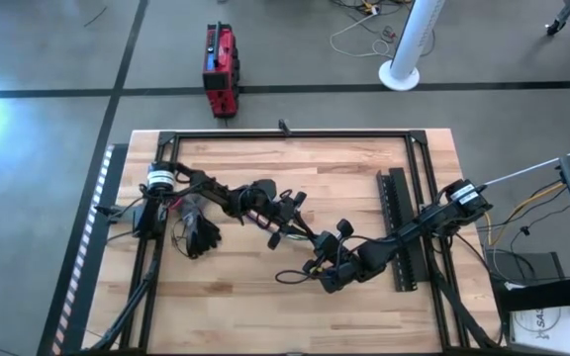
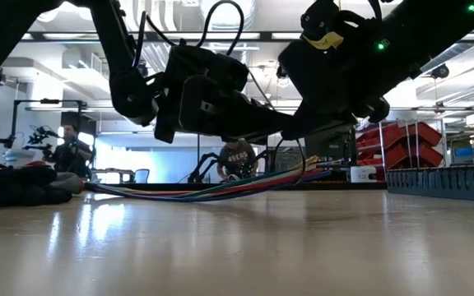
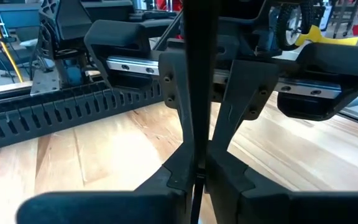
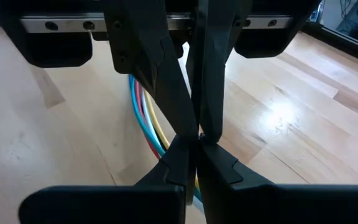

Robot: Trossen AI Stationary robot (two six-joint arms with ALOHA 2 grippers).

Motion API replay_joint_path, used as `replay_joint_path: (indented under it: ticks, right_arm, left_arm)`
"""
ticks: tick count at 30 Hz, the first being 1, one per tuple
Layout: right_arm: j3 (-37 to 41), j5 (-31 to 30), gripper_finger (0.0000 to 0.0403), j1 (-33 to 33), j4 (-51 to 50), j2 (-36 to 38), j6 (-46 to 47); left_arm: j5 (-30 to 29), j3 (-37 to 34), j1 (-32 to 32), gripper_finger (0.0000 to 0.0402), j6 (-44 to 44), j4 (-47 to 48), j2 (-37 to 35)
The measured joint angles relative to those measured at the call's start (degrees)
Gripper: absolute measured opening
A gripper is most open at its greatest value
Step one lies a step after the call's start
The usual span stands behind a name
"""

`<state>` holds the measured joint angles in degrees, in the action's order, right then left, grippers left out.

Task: Ziptie cables
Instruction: Wrap the colored cable wires with the black zip tie

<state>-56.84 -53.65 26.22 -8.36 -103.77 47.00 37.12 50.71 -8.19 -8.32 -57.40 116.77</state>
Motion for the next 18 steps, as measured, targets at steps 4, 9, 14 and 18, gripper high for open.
replay_joint_path:
  ticks: [4,9,14,18]
  right_arm:
    - [0.0,0.0,0.0003,0.0,0.1,0.0,0.0]
    - [0.0,-0.2,0.0003,0.0,0.1,0.0,0.0]
    - [0.0,-0.3,0.0003,0.0,0.2,0.0,0.0]
    - [0.0,-0.2,0.0003,0.0,0.1,0.0,0.0]
  left_arm:
    - [0.0,-0.1,0.0,0.0026,0.0,0.2,0.0]
    - [0.0,-0.1,-0.1,0.0032,-0.1,0.3,-0.1]
    - [-0.1,-0.1,-0.2,0.0055,-0.1,0.5,-0.5]
    - [-0.8,-0.1,-0.6,0.0081,-0.1,1.9,-0.6]
